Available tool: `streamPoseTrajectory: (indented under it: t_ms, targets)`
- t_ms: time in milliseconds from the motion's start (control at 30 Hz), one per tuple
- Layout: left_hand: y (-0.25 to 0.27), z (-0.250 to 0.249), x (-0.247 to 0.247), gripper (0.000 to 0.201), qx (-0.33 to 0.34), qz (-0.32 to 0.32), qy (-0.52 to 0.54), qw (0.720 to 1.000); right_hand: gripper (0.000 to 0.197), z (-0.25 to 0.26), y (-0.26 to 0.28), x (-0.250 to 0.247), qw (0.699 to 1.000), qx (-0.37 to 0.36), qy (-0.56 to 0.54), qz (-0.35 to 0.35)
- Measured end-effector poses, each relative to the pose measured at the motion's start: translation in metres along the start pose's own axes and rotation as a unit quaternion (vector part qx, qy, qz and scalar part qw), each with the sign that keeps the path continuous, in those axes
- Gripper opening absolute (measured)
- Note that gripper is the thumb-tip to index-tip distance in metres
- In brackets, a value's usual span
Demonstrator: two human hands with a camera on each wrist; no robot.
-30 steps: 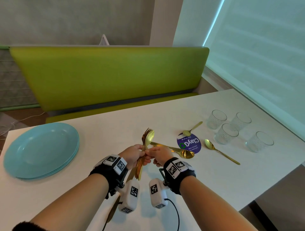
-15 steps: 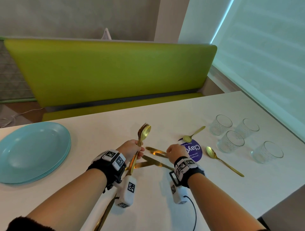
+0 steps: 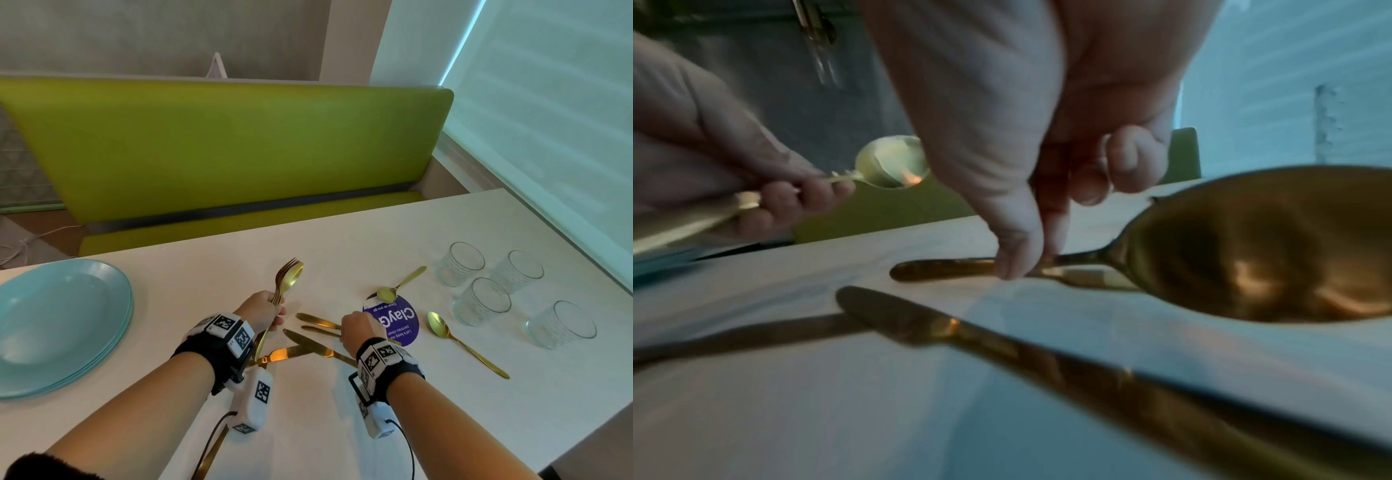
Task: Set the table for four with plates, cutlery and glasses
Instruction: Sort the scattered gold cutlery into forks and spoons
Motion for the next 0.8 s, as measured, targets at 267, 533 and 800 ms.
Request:
streamPoseTrajectory:
  t_ms: [267,533,800]
  targets:
    - [0.003,-0.028,0.003,0.031,0.018,0.074,-0.016,0.997,0.024,0.064,0.018,-0.069,0.951,-0.276,0.089,-0.110]
    - [0.022,-0.043,0.028,0.026,0.078,0.202,-0.036,0.976,0.016,0.101,0.030,-0.082,0.901,-0.403,0.146,-0.065]
    - [0.018,-0.039,0.039,0.024,0.097,0.170,-0.094,0.976,0.032,0.095,0.020,-0.075,0.908,-0.377,0.179,-0.032]
Point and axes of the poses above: each hand's wrist, its own y-axis away from the middle knuckle, its own x-axis out of the palm, z = x × y, the point moved 7 cm from there along -y, towards the middle knuckle, and after that the axes turned 9 degrees about -y, right-handed, at the moved point
